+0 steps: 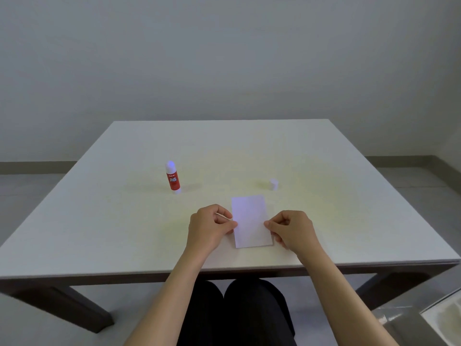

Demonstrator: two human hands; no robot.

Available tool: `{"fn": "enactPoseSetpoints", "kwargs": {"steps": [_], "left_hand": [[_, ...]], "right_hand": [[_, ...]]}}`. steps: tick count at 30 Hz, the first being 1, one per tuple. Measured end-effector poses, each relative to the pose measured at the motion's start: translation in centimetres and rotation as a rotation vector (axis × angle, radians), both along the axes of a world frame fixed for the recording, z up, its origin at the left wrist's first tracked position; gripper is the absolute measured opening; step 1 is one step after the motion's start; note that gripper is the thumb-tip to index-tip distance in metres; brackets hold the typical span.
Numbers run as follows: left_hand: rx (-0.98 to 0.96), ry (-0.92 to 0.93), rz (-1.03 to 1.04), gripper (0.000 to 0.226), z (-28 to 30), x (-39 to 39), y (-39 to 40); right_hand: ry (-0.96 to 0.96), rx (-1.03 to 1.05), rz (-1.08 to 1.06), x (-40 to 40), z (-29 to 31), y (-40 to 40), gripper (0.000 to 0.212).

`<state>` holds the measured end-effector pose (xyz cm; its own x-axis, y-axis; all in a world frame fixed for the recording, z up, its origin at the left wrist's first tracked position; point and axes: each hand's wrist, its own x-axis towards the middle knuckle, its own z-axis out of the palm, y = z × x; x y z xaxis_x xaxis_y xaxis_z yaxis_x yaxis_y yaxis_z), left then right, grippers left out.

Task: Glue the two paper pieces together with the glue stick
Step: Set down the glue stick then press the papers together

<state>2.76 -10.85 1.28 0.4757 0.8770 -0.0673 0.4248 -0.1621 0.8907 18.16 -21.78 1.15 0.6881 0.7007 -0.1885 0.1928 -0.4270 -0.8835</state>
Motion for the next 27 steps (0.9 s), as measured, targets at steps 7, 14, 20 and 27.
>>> {"fn": "enactPoseSetpoints", "kwargs": {"steps": [7,14,20,27], "left_hand": [[0.008,0.021,-0.003,0.017,-0.4,0.4,0.1],[0.064,0.063,-0.002,0.017,-0.8,0.8,0.2],[0.15,0.104,0.001,0.023,-1.3,1.1,0.0],[0.258,0.132,-0.009,0.025,-1.9,1.2,-0.1]], "right_hand": [[-0.03,-0.039,0.016,0.2,0.0,0.2,0.019],[-0.124,-0.051,0.038,0.1,-0.1,0.2,0.02],[-0.247,-0.095,0.073,-0.5,0.0,0.6,0.012],[-0.285,-0.158,0.094,-0.5,0.2,1.0,0.034]]}}
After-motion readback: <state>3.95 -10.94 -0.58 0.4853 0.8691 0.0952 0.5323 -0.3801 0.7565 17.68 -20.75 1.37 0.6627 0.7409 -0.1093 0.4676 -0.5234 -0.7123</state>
